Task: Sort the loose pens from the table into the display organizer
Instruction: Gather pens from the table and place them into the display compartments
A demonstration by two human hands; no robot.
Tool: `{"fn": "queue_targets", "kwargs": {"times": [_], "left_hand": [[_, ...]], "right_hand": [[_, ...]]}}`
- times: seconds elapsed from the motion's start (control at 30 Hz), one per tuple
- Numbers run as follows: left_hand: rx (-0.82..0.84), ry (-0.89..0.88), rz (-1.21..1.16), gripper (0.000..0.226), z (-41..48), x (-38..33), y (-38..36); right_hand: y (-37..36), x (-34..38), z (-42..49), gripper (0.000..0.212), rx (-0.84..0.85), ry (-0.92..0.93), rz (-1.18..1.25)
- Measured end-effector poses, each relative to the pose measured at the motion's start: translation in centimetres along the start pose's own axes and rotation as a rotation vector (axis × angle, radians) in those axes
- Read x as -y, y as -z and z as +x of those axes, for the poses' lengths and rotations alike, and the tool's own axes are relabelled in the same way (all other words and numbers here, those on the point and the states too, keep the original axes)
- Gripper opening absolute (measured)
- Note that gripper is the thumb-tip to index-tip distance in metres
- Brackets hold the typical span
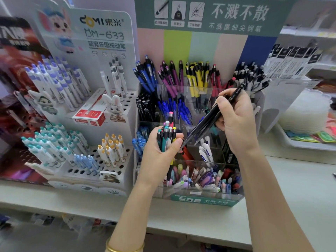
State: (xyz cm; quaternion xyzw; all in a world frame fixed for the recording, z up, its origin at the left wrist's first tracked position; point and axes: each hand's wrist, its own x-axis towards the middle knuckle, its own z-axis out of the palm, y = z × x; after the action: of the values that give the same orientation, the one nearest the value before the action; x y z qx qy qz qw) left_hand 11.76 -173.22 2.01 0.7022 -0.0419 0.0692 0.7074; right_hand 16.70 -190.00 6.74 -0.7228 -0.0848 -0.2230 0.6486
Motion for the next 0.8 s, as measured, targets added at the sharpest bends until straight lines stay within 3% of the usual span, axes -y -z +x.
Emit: {"fn": "queue_targets", "kwargs": {"times": [0.17, 0.3, 0.47, 0.63, 0.8], "left_hand": [[-0.112, -0.158, 0.341, 0.028, 0.0, 0.9, 0.9], [-0.172, -0.227, 0.41, 0.029, 0.1, 1.1, 1.8], [-0.174, -0.214, 0.33, 0.026, -0.4, 1.1, 2.9], [-0.274, -0.018, -0.027, 0.015, -0.5, 1.2, 4.4], [-0.292, -0.001, -0.105, 0.012, 0.0, 1.2, 5.5]], "right_hand": [[-1.9, 0.8, 0.5, 0.007, -0.037, 0.124, -0.132], [-4.3, 2.6, 1.2, 0.017, -0.05, 0.273, -0.177], [-7.2, 3.5, 1.7, 0.009, -0.058, 0.387, -0.259], [-8.4, 3.4, 1.7, 0.004, -0.123, 0.426, -0.28], [-9.6, 3.1, 1.9, 0.005, -0.124, 0.421, -0.35]]}}
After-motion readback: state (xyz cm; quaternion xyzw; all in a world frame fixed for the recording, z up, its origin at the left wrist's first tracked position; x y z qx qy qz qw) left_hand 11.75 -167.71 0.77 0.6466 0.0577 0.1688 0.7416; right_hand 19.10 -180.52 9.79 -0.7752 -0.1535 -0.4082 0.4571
